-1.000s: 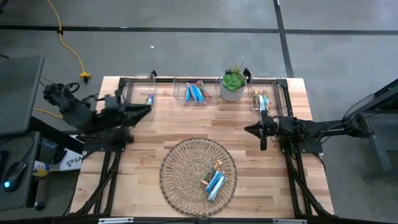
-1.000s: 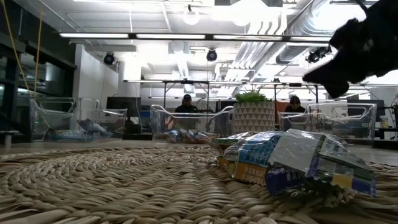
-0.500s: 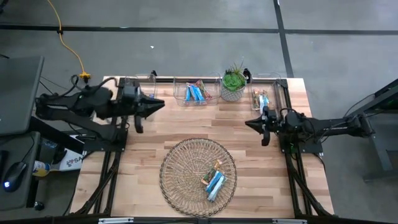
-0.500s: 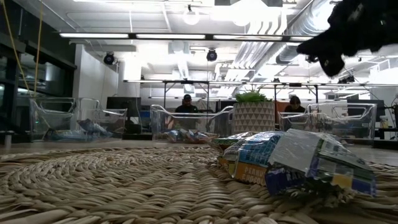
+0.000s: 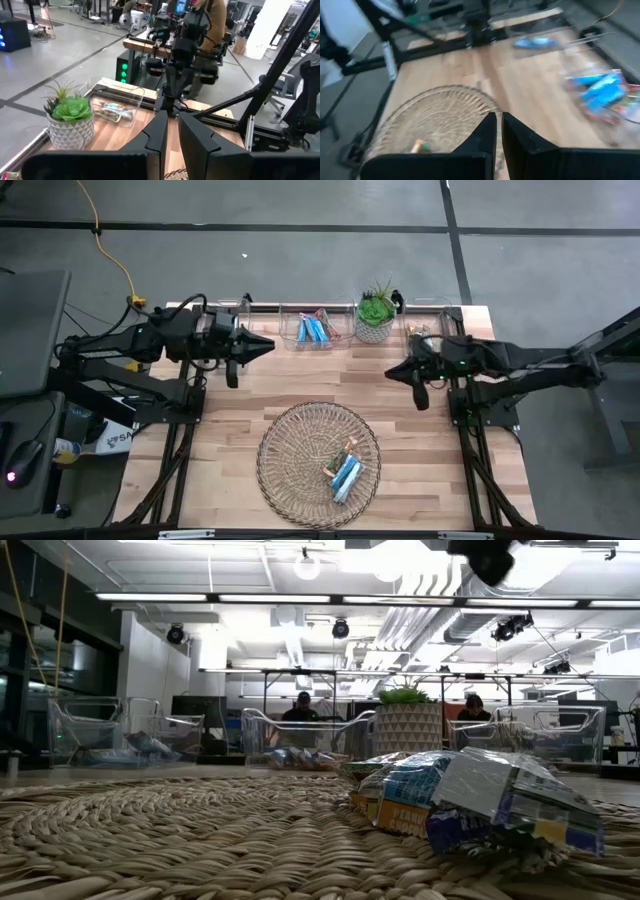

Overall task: Pick and place Granola Bars by type
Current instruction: Put the blue granola bar into the left transparent bin

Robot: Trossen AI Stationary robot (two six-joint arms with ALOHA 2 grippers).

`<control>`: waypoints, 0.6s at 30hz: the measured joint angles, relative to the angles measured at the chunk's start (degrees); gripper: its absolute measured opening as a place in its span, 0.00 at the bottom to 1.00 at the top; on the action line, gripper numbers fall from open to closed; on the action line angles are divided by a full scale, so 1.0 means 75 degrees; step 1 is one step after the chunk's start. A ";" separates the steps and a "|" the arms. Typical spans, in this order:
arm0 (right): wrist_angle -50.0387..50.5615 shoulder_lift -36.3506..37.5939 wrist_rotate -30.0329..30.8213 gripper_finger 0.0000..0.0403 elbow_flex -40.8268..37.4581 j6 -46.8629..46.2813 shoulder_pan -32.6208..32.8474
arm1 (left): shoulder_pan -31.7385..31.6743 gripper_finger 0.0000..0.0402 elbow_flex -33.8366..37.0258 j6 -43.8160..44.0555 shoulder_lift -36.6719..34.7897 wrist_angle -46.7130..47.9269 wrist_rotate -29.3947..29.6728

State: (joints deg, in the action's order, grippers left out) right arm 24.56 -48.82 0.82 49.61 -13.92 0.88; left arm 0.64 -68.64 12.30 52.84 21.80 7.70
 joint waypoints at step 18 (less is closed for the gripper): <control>0.0128 -0.4426 -0.2171 0.03 0.1739 0.1302 0.2282 | 0.0012 0.11 0.0000 -0.0068 0.0006 -0.0146 -0.0226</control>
State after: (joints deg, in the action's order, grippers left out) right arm 25.52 -82.02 -15.46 62.65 -4.16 17.99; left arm 0.73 -68.64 11.79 52.88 20.70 6.01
